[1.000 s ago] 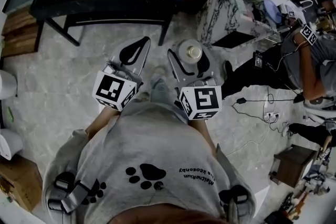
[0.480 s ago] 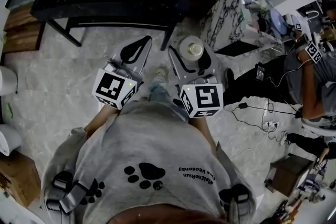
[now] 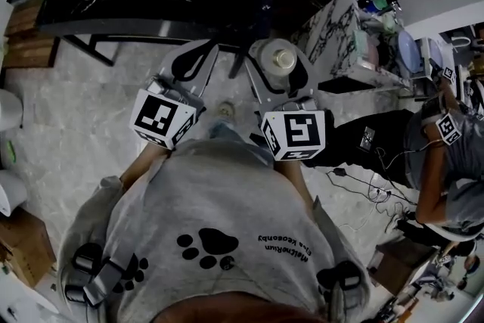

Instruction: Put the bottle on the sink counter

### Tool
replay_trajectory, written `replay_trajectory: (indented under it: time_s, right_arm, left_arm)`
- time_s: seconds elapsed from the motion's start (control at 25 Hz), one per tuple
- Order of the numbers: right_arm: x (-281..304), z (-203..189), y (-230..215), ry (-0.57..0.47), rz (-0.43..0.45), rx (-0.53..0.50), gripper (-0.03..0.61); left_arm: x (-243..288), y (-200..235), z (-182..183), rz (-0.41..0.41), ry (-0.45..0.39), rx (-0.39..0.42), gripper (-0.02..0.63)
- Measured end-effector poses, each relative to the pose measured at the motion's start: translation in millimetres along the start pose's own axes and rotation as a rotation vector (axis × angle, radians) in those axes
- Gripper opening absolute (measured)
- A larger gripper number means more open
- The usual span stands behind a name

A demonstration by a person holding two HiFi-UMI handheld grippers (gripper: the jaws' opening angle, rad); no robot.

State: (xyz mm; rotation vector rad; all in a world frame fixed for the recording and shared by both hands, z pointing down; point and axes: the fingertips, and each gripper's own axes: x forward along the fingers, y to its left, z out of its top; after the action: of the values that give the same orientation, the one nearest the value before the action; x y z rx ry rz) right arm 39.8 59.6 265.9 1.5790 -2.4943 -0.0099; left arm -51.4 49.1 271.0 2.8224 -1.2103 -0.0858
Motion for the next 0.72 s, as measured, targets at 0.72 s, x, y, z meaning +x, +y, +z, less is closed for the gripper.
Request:
replay_trajectory:
  time_s: [0.72]
  right_arm:
    - [110,-6,-112,-0.016,0.126,0.007,0.331]
  left_arm:
    - [126,54,-8,0.147,0.015,0.008,0.002]
